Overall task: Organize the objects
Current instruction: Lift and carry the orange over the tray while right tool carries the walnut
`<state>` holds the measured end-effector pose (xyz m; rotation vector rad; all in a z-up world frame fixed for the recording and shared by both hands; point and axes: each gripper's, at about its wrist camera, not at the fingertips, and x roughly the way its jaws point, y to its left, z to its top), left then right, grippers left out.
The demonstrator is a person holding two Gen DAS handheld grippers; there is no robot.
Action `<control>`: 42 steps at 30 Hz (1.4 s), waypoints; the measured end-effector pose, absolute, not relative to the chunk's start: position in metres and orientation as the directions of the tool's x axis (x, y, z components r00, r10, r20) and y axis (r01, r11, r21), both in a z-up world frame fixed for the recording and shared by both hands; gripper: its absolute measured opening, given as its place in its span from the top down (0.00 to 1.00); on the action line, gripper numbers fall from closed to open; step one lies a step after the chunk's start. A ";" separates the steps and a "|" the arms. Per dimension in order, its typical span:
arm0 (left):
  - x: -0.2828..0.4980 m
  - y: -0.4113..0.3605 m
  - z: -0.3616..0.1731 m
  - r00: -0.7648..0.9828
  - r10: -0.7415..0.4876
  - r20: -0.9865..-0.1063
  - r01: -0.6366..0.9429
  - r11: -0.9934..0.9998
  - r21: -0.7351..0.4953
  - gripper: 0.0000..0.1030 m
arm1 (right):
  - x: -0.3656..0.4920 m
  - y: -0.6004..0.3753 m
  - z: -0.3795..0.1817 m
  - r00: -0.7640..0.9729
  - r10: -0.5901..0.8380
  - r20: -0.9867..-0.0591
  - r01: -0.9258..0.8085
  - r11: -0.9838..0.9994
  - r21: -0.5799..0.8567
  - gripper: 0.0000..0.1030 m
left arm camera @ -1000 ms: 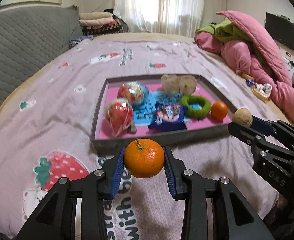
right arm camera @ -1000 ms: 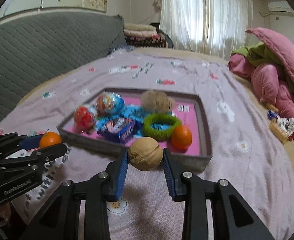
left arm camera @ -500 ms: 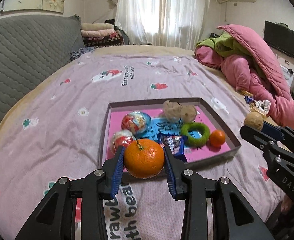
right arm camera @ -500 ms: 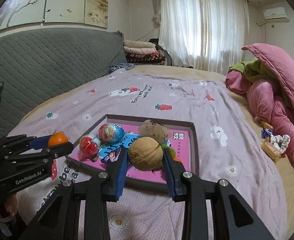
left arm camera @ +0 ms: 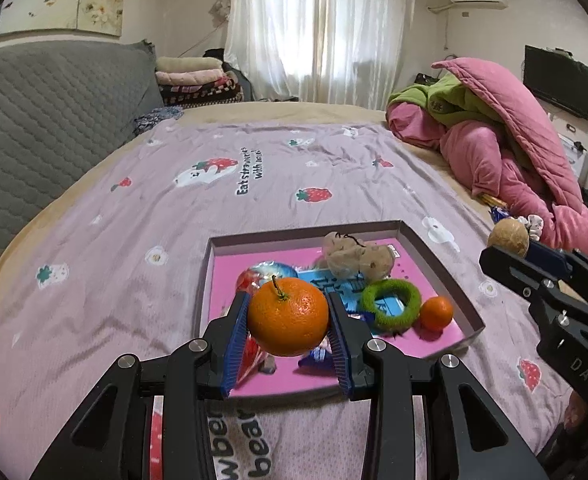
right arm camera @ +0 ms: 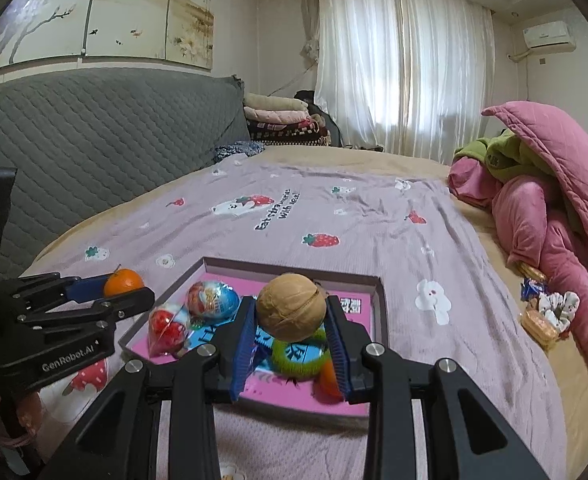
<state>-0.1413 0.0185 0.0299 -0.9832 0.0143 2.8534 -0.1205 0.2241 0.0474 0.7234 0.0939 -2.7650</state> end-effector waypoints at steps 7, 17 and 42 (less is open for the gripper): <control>-0.165 0.024 0.033 -0.787 0.120 -0.606 -0.137 -0.990 -0.018 0.63 | -0.138 0.224 0.052 -0.841 -0.257 -0.476 0.284 -0.959 0.015 0.66; -0.192 0.022 0.024 -0.781 0.118 -0.614 -0.139 -0.990 -0.014 0.63 | -0.159 0.220 0.037 -0.824 -0.261 -0.504 0.296 -0.955 0.010 0.66; -0.191 0.028 -0.040 -0.669 0.128 -0.732 -0.174 -0.985 -0.013 0.62 | -0.172 0.216 -0.034 -0.684 -0.271 -0.677 0.351 -0.936 0.020 0.66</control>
